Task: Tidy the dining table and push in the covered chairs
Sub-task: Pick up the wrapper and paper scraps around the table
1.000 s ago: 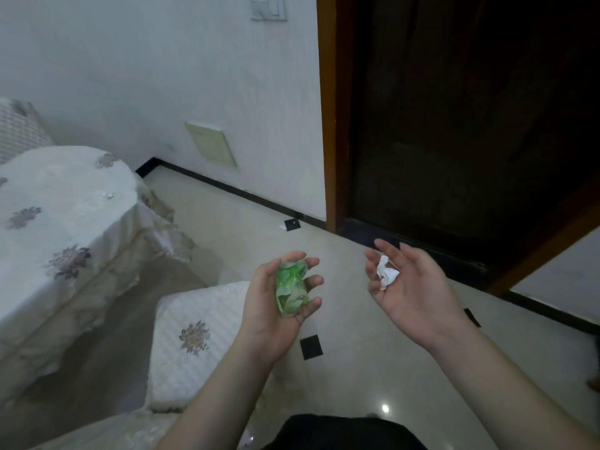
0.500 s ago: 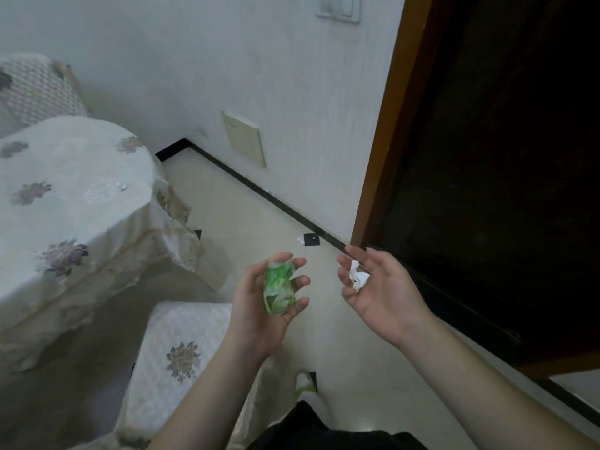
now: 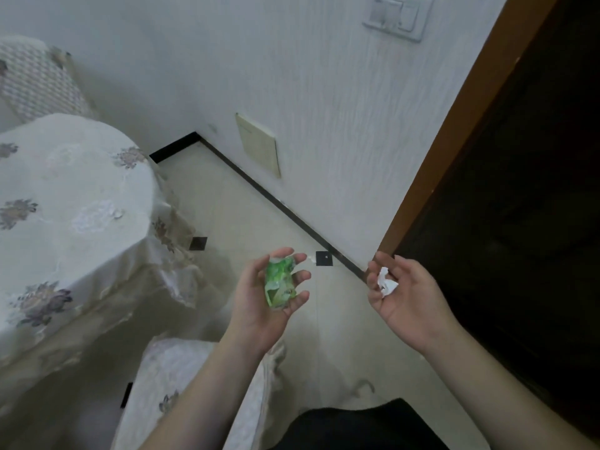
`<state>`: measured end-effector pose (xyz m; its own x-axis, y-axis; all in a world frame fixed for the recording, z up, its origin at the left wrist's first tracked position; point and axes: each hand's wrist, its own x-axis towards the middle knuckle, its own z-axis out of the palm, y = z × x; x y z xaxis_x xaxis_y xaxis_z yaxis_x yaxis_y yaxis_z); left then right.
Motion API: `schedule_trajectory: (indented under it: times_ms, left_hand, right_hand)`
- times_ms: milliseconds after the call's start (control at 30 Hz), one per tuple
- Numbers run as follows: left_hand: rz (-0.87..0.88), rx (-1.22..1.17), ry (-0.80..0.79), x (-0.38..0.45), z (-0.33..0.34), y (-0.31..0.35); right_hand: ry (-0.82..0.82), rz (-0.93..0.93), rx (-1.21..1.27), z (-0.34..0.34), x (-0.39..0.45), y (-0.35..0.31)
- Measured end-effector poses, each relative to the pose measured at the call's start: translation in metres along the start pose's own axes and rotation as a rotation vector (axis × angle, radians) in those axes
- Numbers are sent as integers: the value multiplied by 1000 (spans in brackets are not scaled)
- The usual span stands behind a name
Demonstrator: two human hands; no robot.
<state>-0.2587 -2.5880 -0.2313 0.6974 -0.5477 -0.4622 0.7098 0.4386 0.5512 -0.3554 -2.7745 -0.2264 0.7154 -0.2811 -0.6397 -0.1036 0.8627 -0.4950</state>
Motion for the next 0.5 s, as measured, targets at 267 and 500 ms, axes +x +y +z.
schedule_trajectory:
  times_ms: [267, 500]
  left_hand:
    - [-5, -27, 148, 112, 24, 13]
    - [62, -67, 154, 199, 63, 53]
  right_hand:
    - [44, 62, -70, 33, 125, -62]
    - [-24, 143, -214, 82, 226, -123]
